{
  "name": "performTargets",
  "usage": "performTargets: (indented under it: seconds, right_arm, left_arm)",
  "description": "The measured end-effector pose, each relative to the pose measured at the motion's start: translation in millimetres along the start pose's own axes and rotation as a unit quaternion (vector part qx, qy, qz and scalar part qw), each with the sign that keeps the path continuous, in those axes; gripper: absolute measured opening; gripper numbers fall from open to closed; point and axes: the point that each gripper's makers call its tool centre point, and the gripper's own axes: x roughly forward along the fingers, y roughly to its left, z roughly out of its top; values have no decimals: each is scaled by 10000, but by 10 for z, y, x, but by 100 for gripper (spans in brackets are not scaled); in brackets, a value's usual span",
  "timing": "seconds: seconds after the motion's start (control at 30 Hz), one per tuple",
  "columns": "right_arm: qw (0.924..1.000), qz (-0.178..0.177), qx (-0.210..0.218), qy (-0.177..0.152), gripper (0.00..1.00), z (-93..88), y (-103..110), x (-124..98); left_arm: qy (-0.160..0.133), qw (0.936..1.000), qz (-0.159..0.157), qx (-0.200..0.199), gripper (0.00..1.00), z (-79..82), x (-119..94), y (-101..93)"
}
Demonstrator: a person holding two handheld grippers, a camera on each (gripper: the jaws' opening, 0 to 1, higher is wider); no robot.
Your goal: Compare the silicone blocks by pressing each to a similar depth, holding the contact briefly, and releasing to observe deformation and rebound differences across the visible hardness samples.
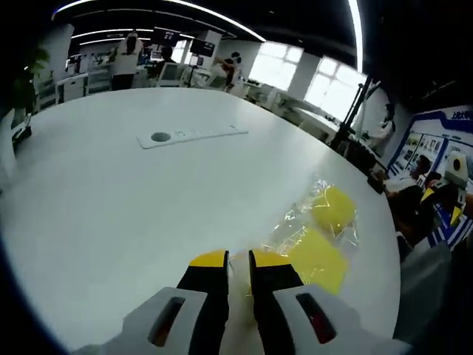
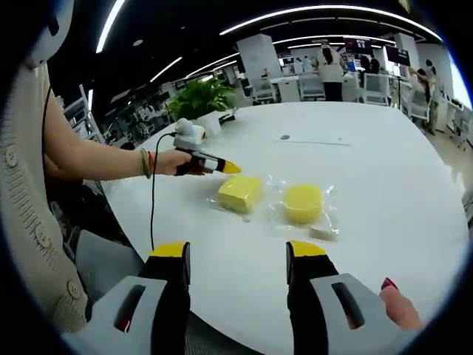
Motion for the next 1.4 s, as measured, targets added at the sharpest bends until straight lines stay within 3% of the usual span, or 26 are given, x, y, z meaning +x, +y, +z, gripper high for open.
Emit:
performTargets:
  seconds: [0.03,0.27,0.77,1.03,1.17,1.4]
  right_arm:
    - [10000,12,-2,2,48,-2,7,1]
    - [9999,56,-83,-42,47,21,61,-19]
    - [9992,160,-358,-126,46,76,181,-131]
    - [9985,158,-461,-238,45,91,210,-208]
    - [9983,174,-501,-232,45,57,223,-228]
    - [9978,235,-564,-247,45,-20,284,-307]
  left_arm:
    - [-77,9998,-7,-192,15,20,-10,-3]
    - [-356,9986,199,-335,21,94,-151,56]
    - [-547,9975,450,-67,28,143,-588,-126]
    - [-792,9957,475,-63,30,142,-838,-427]
    - [-856,9946,550,185,26,113,-970,-612]
    - [-1050,9927,570,178,33,108,-1131,-802]
